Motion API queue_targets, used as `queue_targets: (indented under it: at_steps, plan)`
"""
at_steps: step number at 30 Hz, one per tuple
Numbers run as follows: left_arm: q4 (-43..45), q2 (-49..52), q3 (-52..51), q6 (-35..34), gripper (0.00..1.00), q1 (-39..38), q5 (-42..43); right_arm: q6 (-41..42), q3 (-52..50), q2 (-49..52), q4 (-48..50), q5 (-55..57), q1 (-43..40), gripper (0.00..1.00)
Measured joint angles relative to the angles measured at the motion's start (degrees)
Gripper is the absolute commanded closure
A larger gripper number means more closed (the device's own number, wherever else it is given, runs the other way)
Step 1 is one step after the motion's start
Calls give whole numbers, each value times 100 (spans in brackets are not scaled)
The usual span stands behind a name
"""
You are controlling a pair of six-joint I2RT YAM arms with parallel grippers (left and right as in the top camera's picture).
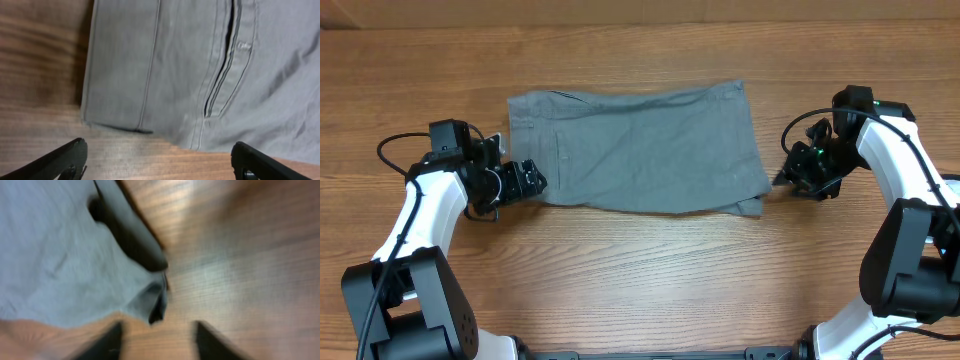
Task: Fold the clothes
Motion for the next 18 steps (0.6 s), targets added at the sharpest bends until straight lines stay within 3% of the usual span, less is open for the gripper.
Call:
queue_targets:
  at_steps: [7, 11, 12, 14, 18]
  plan:
    - [107, 2, 164, -17, 0, 76, 247, -33, -278, 0, 1434, -63, 13, 37]
    - [70, 2, 240, -17, 1, 76, 306, -146, -695, 0, 1700, -295, 127, 45]
    - [46, 2, 243, -17, 1, 76, 302, -175, -804, 0, 1707, -330, 188, 55]
    - [9, 2, 243, -17, 0, 76, 299, -262, -997, 0, 1744, -354, 319, 96]
    - [-20, 2, 243, -17, 0, 76, 302, -247, -1117, 0, 1757, -442, 450, 96]
